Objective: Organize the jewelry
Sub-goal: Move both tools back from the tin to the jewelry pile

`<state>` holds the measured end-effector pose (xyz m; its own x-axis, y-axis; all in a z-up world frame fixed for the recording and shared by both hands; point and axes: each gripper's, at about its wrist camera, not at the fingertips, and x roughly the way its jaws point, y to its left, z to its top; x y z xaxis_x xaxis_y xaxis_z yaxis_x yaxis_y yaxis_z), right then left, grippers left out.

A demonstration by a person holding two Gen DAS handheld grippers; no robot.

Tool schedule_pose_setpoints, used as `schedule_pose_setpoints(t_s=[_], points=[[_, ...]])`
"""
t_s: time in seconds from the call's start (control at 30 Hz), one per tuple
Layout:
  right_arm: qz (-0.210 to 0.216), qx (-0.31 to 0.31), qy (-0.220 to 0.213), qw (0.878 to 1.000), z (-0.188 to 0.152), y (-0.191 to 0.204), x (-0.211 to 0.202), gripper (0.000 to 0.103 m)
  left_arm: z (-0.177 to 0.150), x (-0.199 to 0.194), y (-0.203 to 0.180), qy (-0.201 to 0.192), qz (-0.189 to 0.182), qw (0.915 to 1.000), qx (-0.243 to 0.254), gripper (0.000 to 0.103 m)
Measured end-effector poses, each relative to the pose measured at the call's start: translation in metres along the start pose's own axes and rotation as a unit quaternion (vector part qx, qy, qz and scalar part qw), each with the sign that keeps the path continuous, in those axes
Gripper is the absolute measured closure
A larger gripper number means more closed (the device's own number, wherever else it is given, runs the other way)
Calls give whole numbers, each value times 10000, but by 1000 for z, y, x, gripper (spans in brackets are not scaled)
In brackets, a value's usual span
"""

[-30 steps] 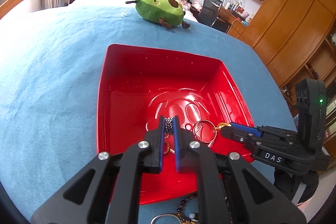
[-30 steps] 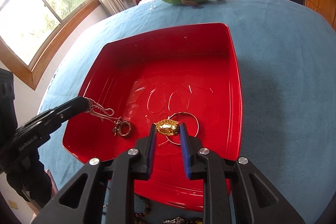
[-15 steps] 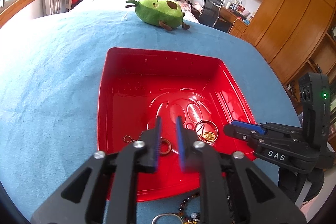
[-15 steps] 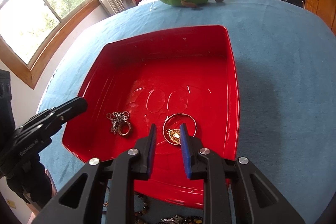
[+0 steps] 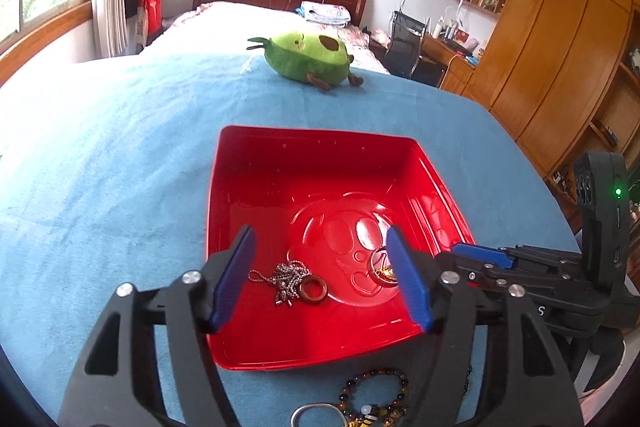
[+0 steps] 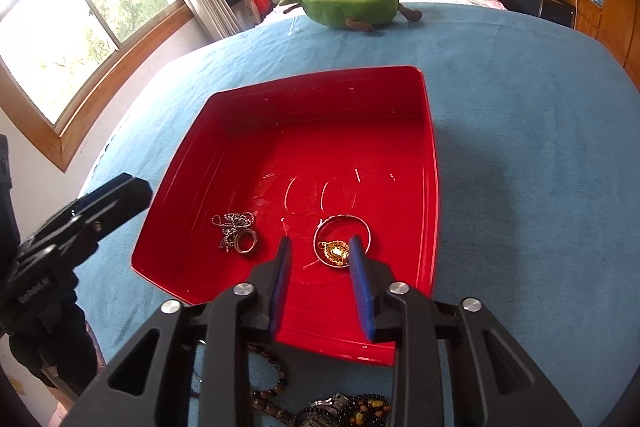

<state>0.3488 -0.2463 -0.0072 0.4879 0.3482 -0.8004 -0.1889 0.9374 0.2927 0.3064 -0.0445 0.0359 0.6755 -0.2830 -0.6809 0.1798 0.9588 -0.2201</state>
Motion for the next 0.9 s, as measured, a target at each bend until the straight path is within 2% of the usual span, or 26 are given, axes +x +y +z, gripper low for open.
schedule_pose_setpoints(t_s=[0.07, 0.4, 0.63, 0.77, 0.9], points=[[-31, 3, -79, 10000, -2, 0, -6, 63, -1, -10, -4, -149, 10, 9999, 20, 25], [-35, -82, -283, 9996, -25, 3, -38, 63, -17, -54, -28, -508, 200, 9980, 305, 22], [-33, -163, -314, 9994, -40, 8, -52, 62, -31, -84, -43, -676, 168, 9966, 432, 19], [-7, -222, -352, 9991, -50, 11, -60, 62, -37, -96, -49, -733, 94, 9962, 472, 17], [56, -286, -402, 9988, -63, 11, -69, 62, -47, -104, -44, -629, -2, 9970, 459, 16]])
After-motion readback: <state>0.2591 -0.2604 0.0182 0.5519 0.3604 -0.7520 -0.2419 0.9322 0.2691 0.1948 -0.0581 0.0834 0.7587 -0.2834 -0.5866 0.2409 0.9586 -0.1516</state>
